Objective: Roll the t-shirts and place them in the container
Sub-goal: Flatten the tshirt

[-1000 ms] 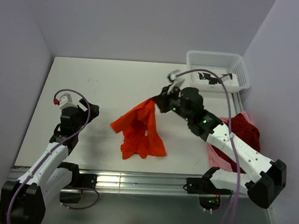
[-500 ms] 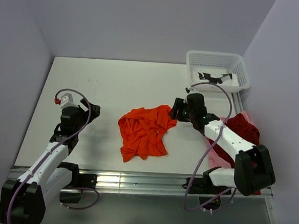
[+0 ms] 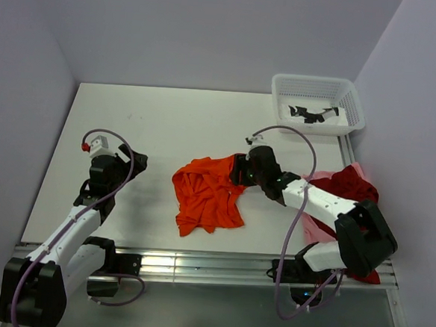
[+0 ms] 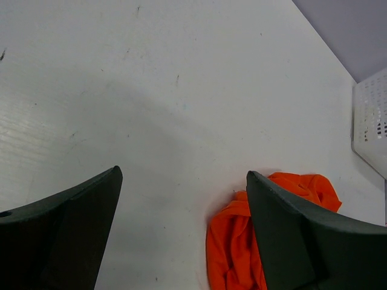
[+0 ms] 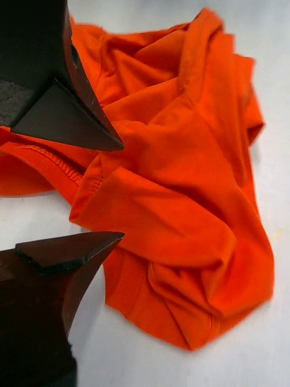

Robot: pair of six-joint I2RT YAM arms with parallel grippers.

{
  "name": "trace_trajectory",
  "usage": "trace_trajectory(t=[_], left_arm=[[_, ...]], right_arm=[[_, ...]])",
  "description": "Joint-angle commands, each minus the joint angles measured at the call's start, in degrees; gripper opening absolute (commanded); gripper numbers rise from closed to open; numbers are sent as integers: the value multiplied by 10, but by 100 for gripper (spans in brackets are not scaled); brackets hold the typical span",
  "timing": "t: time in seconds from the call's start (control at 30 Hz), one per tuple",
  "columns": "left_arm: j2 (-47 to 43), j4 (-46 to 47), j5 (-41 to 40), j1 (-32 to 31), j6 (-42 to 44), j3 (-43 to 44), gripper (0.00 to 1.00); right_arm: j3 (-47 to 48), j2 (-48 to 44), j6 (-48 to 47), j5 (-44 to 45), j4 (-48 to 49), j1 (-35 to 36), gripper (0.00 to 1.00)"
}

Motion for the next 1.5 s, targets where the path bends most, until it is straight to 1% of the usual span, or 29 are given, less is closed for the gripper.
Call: trace_trajectory(t=[0.0, 0.03, 0.13, 0.33, 0.47, 0.57, 0.67, 0.7, 0.77, 0.8, 0.87, 0.9, 0.93, 1.0, 1.03, 1.1, 1.13, 1.17, 1.23, 1.27, 1.33, 1.37, 1.4, 1.47], left_arm=[[2, 25, 12, 0, 12, 23, 89], [4, 24, 11, 0, 12, 24, 89], [3, 25, 12, 0, 12, 22, 89], [6, 30, 16, 0, 13, 21, 89], [10, 30, 19, 0, 13, 22, 89], [9, 31, 21, 0, 14, 22, 89], [9, 31, 22, 0, 15, 22, 89], [9, 31, 23, 0, 15, 22, 89], [12, 31, 24, 0, 16, 23, 89], [13, 31, 24, 0, 16, 23, 89], [14, 31, 24, 0, 18, 24, 88], [14, 31, 25, 0, 19, 24, 88], [13, 31, 27, 0, 20, 24, 88], [14, 45, 44, 0, 23, 21, 88], [17, 55, 58, -1, 26, 19, 88], [31, 66, 66, -11, 30, 23, 85], [38, 63, 61, -20, 37, 28, 85], [46, 61, 55, -42, 42, 33, 85], [73, 63, 49, -63, 54, 52, 85], [82, 61, 47, -85, 58, 63, 85], [108, 66, 45, -104, 69, 72, 84], [115, 67, 43, -124, 72, 77, 84], [129, 67, 42, -132, 75, 84, 84], [137, 68, 43, -150, 82, 93, 84]], right_arm=[[34, 26, -30, 99, -2, 49, 62], [37, 29, -33, 107, -14, 63, 60], [44, 43, -36, 143, -27, 74, 57], [54, 69, -49, 191, -31, 103, 54], [76, 102, -50, 200, -42, 111, 52], [80, 107, -56, 200, -38, 117, 51], [80, 108, -58, 203, -38, 118, 38], [81, 108, -57, 200, -39, 118, 27], [81, 107, -57, 199, -39, 118, 14], [79, 99, -55, 200, -38, 118, 0], [68, 81, -43, 213, -35, 116, 0], [62, 52, -35, 221, -33, 114, 0], [45, 34, -27, 239, -28, 104, 0], [17, -9, 8, 240, -15, 82, 0], [-18, -58, 22, 227, -8, 45, 0], [-58, -119, 67, 192, 22, -9, 0], [-95, -177, 82, 160, 41, -40, 0], [-112, -205, 111, 153, 45, -101, 0], [-148, -253, 132, 146, 52, -145, 0], [-156, -281, 141, 130, 52, -177, 0], [-160, -287, 137, 108, 51, -194, 0], [-157, -270, 133, 97, 45, -200, 0], [-153, -261, 132, 92, 40, -203, 2], [-149, -240, 132, 78, 36, -208, 10]])
